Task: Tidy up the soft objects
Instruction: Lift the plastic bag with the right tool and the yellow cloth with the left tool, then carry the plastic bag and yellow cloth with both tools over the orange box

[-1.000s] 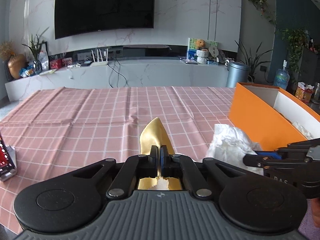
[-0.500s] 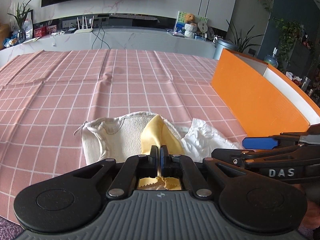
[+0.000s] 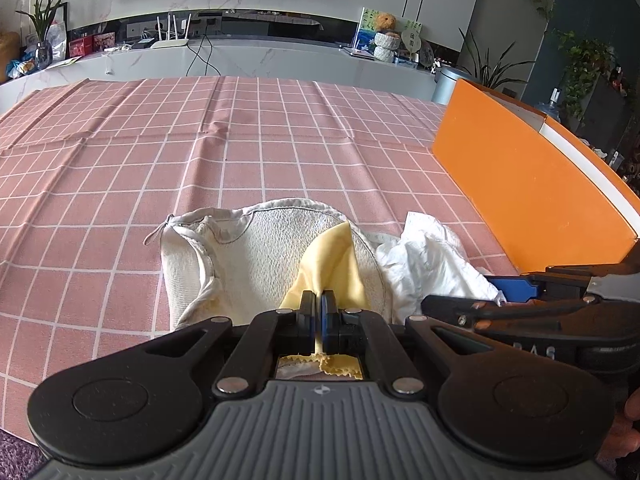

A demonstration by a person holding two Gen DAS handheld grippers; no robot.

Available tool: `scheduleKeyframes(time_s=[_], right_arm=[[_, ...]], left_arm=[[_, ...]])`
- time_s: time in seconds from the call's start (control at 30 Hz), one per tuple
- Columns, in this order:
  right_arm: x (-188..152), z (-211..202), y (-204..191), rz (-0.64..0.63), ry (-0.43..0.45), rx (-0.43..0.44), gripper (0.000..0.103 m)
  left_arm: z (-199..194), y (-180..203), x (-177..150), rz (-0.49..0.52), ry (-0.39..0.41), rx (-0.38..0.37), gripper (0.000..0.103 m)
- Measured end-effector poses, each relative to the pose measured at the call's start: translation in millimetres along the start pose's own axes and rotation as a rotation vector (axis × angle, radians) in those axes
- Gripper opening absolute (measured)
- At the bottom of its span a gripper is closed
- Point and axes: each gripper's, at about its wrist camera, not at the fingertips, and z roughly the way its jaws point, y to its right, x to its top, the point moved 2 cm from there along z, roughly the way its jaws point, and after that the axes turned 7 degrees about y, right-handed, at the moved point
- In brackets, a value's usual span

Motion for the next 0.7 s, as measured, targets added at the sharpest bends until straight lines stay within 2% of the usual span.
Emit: scheduleKeyframes(time_s=[0.1,0.23,0.57,0.7], right_arm=[[3.1,-1.0,8.1,0.044,0.001,0.003,0.03],[6.8,-8.8,12.3,0.065,0.026,-0.008,0.029],[36.9,-61.3,8.8,0.031,0.209,0.018,0.029],[48.1,-84.8,14.7,0.035,0.268,0.02,0.029]], left_arm=[[-0.7,-1.4,0.4,-0.008,0.0,0.002,0.002],[-7.5,-0.5,4.6,-0.012,0.031,0.011,0.002],[-47.2,17.2,37.1,-0.002,0.18,-0.011,0.002],[-57.8,32.9,53.3,0.005,0.219,-0.051,0.002]])
